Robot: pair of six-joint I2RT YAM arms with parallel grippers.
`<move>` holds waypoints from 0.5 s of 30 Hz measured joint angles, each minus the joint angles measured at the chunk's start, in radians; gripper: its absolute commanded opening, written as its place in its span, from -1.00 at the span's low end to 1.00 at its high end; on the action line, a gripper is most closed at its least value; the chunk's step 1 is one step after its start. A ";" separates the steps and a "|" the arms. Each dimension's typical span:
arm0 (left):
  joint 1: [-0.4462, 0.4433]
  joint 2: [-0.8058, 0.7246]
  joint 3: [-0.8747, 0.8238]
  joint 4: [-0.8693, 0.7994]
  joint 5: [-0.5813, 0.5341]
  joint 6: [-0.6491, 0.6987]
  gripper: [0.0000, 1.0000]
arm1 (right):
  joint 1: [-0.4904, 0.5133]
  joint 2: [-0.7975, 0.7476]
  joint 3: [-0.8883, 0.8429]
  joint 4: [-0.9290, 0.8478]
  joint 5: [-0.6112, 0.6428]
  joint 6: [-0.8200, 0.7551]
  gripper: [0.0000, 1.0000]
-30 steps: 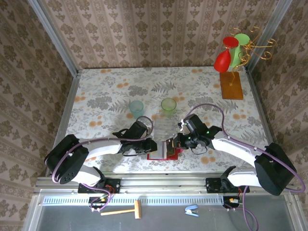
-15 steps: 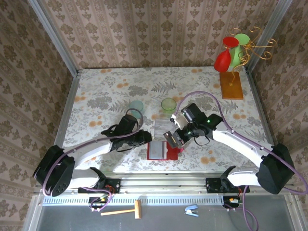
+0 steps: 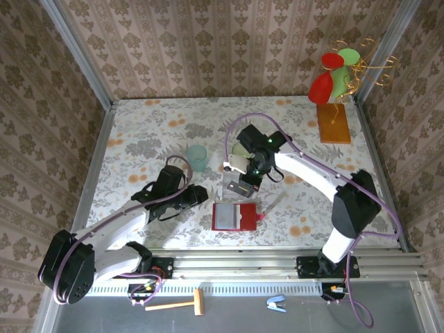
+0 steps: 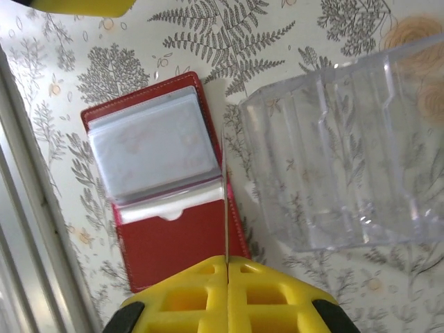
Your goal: Take the credit cards out of the card holder
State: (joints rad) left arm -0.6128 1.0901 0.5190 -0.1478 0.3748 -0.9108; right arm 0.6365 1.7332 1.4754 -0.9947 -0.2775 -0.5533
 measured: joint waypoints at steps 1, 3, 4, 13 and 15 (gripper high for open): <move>0.001 -0.004 -0.002 0.000 -0.002 0.000 -0.43 | 0.000 0.023 0.028 -0.020 0.008 -0.023 -1.00; 0.003 -0.011 -0.004 -0.001 -0.002 0.000 -0.43 | 0.000 0.072 0.089 -0.071 0.020 -0.071 -1.00; 0.004 -0.013 -0.005 -0.001 -0.005 0.000 -0.43 | 0.000 0.093 0.114 -0.091 0.024 -0.089 -1.00; 0.007 -0.019 -0.006 -0.002 -0.006 0.000 -0.43 | 0.000 0.266 0.362 -0.254 0.044 -0.219 -1.00; 0.007 -0.019 -0.011 -0.002 -0.006 0.000 -0.43 | -0.002 0.304 0.410 -0.281 0.047 -0.235 -1.00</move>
State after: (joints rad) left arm -0.6056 1.0714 0.5076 -0.1497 0.3691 -0.9108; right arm 0.6346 2.0377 1.8854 -1.2758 -0.2306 -0.7887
